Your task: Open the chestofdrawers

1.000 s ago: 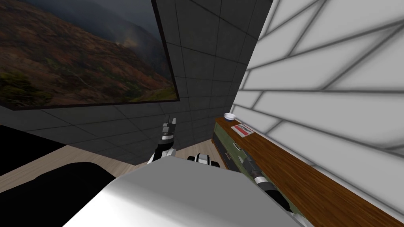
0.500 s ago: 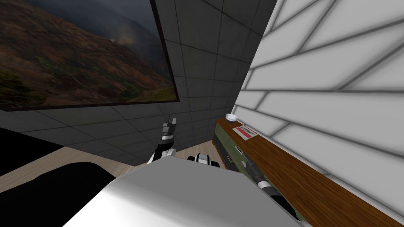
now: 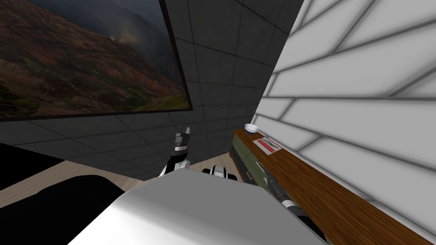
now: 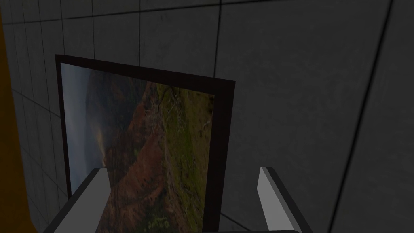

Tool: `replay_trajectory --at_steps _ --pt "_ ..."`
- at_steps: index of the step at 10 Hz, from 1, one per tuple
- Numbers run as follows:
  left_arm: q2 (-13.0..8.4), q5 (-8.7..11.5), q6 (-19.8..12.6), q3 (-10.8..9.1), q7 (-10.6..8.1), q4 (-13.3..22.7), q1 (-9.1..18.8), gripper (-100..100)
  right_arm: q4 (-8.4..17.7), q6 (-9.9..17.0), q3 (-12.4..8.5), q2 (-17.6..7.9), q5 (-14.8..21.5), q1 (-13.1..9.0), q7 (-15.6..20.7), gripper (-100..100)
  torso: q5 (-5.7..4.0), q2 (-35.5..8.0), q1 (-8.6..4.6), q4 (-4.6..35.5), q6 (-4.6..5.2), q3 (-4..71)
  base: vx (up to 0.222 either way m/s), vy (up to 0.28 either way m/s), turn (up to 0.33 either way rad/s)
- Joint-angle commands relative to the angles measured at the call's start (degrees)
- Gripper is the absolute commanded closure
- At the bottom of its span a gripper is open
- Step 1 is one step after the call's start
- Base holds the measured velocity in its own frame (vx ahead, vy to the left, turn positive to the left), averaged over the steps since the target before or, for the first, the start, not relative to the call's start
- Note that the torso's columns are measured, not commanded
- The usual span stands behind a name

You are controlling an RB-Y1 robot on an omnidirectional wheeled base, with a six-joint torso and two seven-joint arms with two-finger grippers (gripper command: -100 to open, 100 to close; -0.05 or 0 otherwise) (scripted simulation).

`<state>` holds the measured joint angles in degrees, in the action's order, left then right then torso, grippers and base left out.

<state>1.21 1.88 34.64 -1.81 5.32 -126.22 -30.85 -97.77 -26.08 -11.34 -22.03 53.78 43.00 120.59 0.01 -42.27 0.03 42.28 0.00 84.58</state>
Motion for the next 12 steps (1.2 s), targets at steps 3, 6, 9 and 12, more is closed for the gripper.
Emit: replay_trajectory --at_steps 3,6,9,12 --pt "0.0 0.0 0.0 0.00 0.00 0.0 0.0 0 -0.8 -0.1 0.1 0.0 0.0 0.8 0.2 100 -0.02 -0.1 -0.05 0.0 0.00 -0.1 -0.011 0.032 -0.011" --pt "0.0 0.0 0.0 0.02 0.00 0.0 0.0 0 -1.9 -0.2 0.3 -0.1 0.0 1.8 0.3 100 -0.03 0.0 0.07 0.0 -0.01 0.0 -0.067 0.180 -0.032" --pt "0.0 0.0 0.0 -0.01 0.00 0.0 0.0 0 -3.5 -0.2 -0.9 -2.2 -0.1 3.8 -0.5 -100 -0.17 0.3 -0.62 -0.1 -0.01 0.1 0.036 -0.010 0.005" --pt "0.0 0.0 0.0 0.00 0.00 0.0 0.0 0 -3.0 -0.2 -0.6 -1.8 0.0 3.2 -0.3 100 0.05 -0.2 0.16 0.1 0.00 -0.1 0.019 -0.021 0.003"
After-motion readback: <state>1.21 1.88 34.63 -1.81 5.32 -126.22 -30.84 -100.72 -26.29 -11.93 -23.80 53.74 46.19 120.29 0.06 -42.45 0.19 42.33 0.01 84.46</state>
